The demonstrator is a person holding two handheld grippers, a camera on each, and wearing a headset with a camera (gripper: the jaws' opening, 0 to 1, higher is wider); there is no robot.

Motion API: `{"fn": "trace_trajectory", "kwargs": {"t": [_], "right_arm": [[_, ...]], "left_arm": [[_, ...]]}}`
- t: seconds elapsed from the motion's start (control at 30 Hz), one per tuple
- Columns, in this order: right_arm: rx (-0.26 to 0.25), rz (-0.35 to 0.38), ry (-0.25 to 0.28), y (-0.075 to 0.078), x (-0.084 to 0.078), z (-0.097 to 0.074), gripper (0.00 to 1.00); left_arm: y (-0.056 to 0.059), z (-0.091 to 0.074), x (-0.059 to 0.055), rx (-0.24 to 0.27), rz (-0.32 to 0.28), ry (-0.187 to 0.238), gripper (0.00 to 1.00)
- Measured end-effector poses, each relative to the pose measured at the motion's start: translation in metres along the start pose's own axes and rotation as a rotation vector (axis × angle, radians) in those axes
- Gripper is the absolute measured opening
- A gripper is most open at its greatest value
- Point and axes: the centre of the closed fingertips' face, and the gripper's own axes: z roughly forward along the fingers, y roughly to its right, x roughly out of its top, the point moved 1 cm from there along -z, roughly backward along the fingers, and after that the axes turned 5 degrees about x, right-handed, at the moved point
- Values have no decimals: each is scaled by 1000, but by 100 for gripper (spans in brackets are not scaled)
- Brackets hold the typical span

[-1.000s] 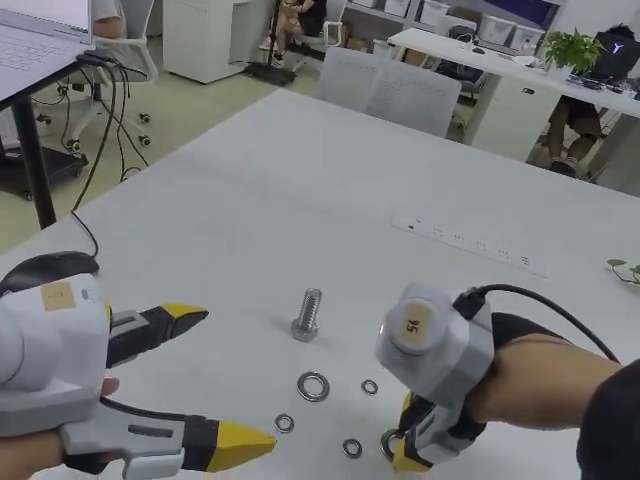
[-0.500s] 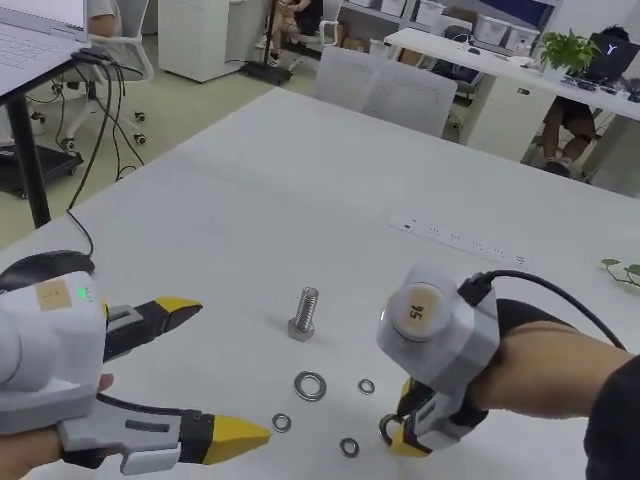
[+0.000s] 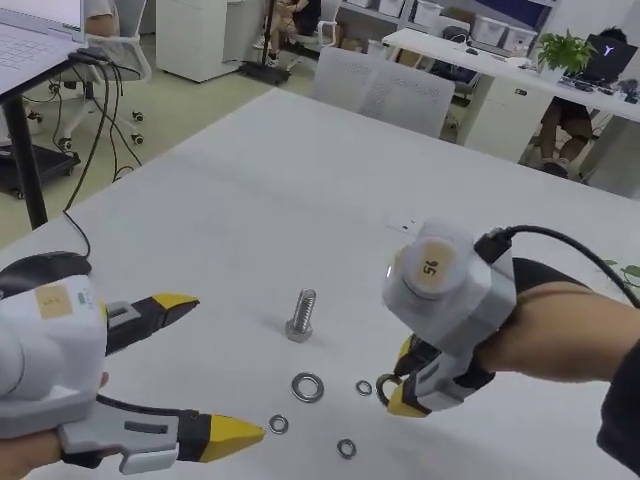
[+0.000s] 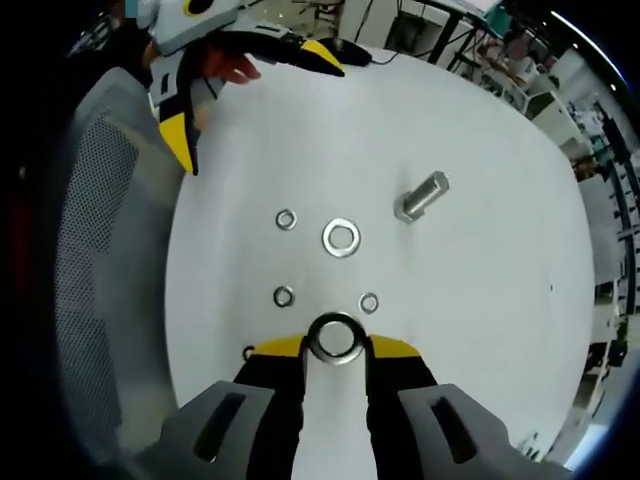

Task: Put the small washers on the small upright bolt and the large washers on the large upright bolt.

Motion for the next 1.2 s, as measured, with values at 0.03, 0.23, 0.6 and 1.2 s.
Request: {"fn": "trace_trajectory", "kwargs": {"t": [0.03, 0.23, 0.6, 1.2], "right_arm": [[-4, -4, 3, 1, 2, -2, 23], [-30, -21, 22, 11, 15, -16, 23], [-57, -45, 53, 28, 36, -33, 23], [-50, -103, 92, 50, 79, -39, 23]], "left_arm": [[0, 1, 0, 2, 16, 2, 91], [-1, 1, 0, 12, 51, -2, 91], [-7, 1, -2, 42, 91, -10, 90], [-16, 1, -7, 80, 147, -29, 88]]}}
